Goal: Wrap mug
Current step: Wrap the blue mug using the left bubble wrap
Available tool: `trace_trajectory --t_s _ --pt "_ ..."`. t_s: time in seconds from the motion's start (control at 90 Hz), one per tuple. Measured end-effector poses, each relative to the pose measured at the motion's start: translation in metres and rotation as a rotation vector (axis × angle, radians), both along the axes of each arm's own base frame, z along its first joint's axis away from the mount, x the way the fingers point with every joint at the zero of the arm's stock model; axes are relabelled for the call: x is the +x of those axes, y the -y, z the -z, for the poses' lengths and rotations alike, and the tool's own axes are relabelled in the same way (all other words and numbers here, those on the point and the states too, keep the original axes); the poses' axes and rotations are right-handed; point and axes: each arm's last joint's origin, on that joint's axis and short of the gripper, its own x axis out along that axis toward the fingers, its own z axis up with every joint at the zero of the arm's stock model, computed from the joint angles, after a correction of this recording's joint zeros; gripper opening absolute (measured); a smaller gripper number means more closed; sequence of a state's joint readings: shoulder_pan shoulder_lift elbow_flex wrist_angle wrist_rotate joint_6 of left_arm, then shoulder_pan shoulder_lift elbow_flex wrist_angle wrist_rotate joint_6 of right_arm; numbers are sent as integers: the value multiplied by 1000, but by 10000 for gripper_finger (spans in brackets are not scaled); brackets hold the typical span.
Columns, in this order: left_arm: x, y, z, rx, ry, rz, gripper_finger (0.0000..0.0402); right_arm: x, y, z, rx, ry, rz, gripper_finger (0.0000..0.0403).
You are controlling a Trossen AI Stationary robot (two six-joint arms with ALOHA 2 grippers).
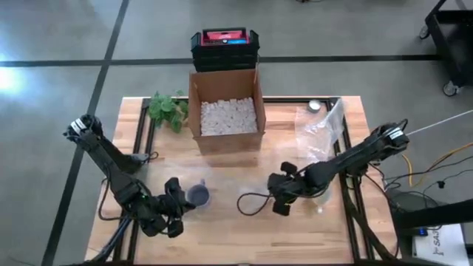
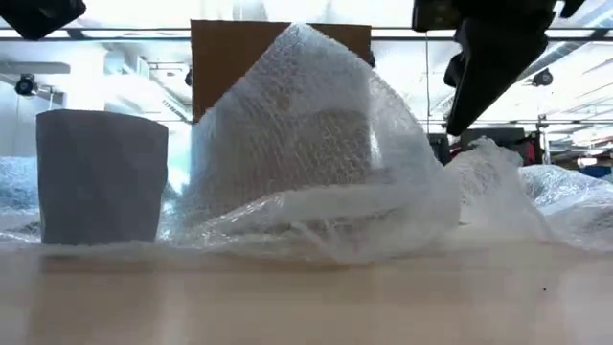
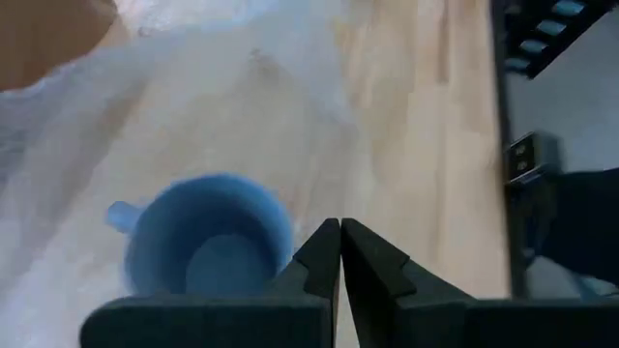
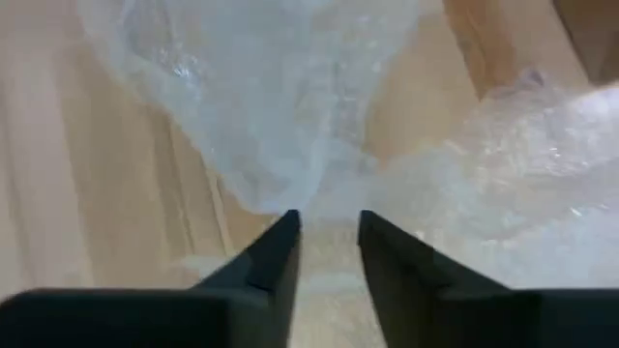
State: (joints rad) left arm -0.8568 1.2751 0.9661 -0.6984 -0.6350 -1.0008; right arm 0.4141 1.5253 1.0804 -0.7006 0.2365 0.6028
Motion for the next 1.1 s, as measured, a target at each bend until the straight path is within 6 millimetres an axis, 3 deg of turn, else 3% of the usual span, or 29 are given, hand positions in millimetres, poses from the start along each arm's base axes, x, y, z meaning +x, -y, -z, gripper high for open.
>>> trace_trajectory --t_s 0.122,0.233,0.378,0.556,0.7,0.933,1.1 --pt "-9 -7 10 5 -103 -56 0 -5 2 10 -31 -35 -46 180" --pt "-15 -11 34 -23 -192 -54 0 -7 3 25 -54 -43 -92 200" --pt "-20 -15 73 -86 -198 -45 0 0 1 36 -35 107 -150 205" --pt "-24 -20 101 -132 -141 -47 0 6 2 41 -73 162 -191 196" --pt "-26 -23 109 -163 -120 -58 0 2 5 44 -72 101 -180 188" --pt "-26 -21 109 -183 -127 -59 0 -32 13 55 -78 -268 -134 175" --pt "-25 -20 106 -187 -117 -54 0 -19 6 47 -13 -131 -159 162"
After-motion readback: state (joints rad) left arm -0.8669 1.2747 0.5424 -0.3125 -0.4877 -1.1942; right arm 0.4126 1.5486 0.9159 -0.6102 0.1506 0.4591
